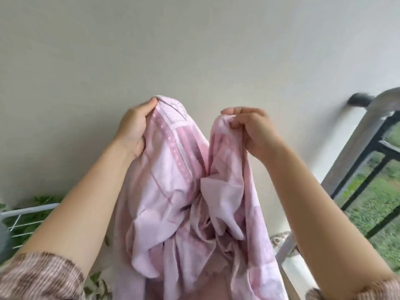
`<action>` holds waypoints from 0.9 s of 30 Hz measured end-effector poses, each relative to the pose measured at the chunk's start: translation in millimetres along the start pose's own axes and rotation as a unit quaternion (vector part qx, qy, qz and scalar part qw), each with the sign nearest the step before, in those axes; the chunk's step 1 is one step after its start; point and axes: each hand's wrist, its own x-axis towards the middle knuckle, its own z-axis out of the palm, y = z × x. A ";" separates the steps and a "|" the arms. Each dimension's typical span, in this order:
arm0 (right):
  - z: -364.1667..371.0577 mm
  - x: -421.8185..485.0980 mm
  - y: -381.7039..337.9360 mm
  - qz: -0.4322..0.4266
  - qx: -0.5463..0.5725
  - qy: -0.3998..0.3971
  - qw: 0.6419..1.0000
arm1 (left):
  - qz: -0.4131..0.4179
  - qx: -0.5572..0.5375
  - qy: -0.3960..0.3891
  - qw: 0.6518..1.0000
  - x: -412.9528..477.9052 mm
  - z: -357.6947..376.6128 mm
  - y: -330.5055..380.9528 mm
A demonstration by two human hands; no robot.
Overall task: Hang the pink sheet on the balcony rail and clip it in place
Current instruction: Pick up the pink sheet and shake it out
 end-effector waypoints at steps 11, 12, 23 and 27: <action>-10.3 8.6 -83.9 -0.108 0.058 0.033 0.992 | 0.013 0.160 -0.024 0.987 15.8 6.5 -16.1; -11.5 7.5 -83.0 -0.109 0.060 0.031 0.992 | 0.003 0.191 -0.034 0.981 12.6 6.6 -28.0; -31.1 17.5 24.8 0.029 -0.209 0.077 0.974 | -0.097 -0.052 0.001 0.994 16.6 -3.2 -76.2; -31.1 34.8 54.5 0.097 -0.343 0.039 0.934 | -0.046 -0.116 -0.051 0.991 23.0 12.7 -35.0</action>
